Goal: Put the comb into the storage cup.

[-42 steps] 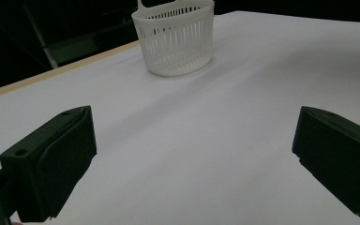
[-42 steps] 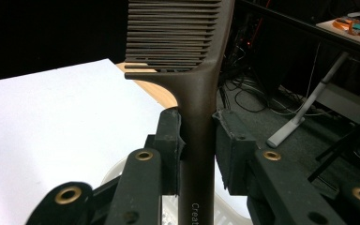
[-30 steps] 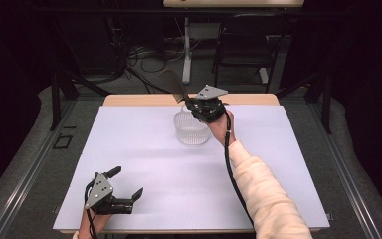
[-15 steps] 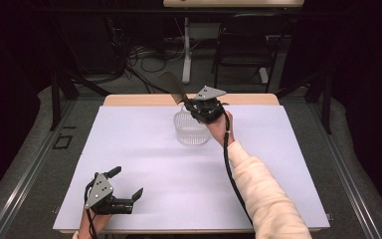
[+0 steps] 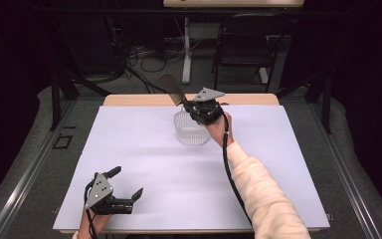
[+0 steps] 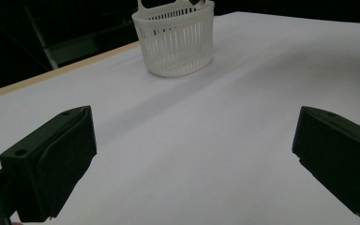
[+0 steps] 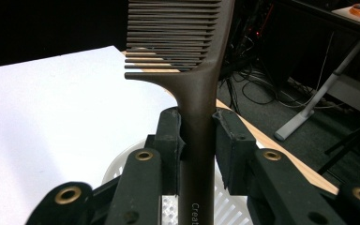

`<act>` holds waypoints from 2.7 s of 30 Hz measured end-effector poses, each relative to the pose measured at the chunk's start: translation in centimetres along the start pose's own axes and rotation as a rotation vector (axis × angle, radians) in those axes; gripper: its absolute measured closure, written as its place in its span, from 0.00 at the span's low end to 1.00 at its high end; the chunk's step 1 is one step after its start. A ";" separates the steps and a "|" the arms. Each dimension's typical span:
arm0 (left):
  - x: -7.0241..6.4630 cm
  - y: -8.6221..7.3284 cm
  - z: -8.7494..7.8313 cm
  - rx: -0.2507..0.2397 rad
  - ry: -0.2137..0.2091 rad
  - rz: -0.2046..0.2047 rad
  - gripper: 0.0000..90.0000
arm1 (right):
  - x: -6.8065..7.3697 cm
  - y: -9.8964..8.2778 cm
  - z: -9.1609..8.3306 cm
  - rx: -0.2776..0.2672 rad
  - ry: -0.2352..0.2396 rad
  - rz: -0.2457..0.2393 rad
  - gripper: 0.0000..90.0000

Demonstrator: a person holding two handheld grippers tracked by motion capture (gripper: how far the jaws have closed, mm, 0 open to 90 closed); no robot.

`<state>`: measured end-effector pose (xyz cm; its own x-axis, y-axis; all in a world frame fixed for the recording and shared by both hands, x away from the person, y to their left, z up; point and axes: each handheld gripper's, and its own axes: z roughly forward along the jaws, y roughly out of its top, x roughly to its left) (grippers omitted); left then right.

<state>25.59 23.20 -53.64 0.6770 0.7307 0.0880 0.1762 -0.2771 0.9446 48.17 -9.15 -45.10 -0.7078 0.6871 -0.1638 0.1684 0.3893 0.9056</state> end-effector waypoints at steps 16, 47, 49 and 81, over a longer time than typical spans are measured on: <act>0.0 0.0 0.0 -0.002 0.003 0.000 0.00 | 0.1 -0.4 0.4 0.011 0.008 0.004 0.80; 0.0 0.0 0.0 -0.003 0.003 0.000 0.00 | 0.0 -1.5 1.1 0.061 0.016 -0.001 0.80; 0.0 0.0 0.0 -0.002 0.003 0.000 0.00 | -0.1 -1.6 1.1 0.069 0.019 -0.001 0.80; 0.0 0.0 0.0 -0.002 0.002 0.001 0.00 | 0.0 -2.1 1.8 0.168 0.055 -0.034 0.80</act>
<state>25.54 23.19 -53.63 0.6755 0.7319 0.0896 0.1744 -0.2767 0.9450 49.00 -8.86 -47.71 -0.7508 0.6391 -0.1669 0.2532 0.5118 0.8210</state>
